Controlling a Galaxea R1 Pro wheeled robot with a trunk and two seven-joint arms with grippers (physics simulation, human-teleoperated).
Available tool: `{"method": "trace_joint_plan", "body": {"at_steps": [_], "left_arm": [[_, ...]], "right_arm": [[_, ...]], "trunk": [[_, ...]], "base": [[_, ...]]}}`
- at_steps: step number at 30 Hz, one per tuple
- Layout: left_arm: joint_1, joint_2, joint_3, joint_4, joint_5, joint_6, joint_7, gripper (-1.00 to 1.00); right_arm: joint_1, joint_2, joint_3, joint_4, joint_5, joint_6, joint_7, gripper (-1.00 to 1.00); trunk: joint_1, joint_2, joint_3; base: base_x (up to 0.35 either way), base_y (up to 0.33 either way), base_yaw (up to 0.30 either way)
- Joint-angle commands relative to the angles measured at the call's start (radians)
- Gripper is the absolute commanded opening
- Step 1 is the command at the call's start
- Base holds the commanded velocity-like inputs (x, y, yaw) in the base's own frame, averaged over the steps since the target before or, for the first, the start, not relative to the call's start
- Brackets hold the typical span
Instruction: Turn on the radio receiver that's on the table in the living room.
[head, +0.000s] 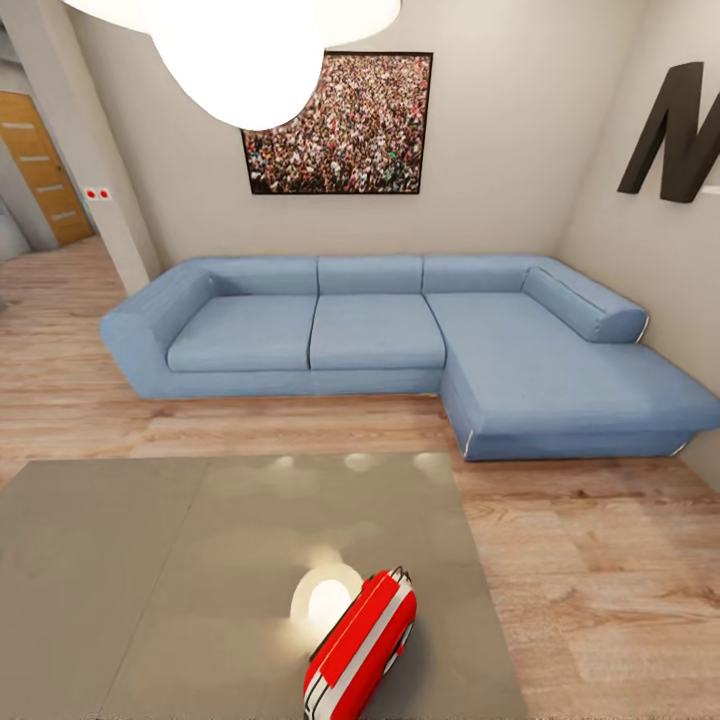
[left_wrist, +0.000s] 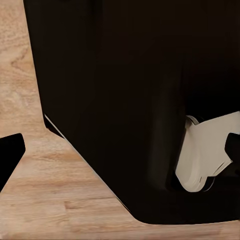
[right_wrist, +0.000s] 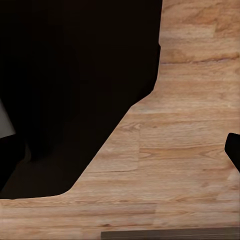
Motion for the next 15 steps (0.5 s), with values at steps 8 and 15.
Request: {"method": "trace_joint_plan", "body": {"at_steps": [8, 15], "left_arm": [[0.000, 0.000, 0.000, 0.000, 0.000, 0.000, 0.000, 1.00], [0.000, 0.000, 0.001, 0.000, 0.000, 0.000, 0.000, 1.00]], "right_arm": [[0.000, 0.000, 0.000, 0.000, 0.000, 0.000, 0.000, 1.00], [0.000, 0.000, 0.000, 0.000, 0.000, 0.000, 0.000, 1.00]], "trunk": [[0.000, 0.000, -0.013], [0.000, 0.000, -0.025]], "base": [[0.000, 0.000, 0.000], [0.000, 0.000, 0.000]]}}
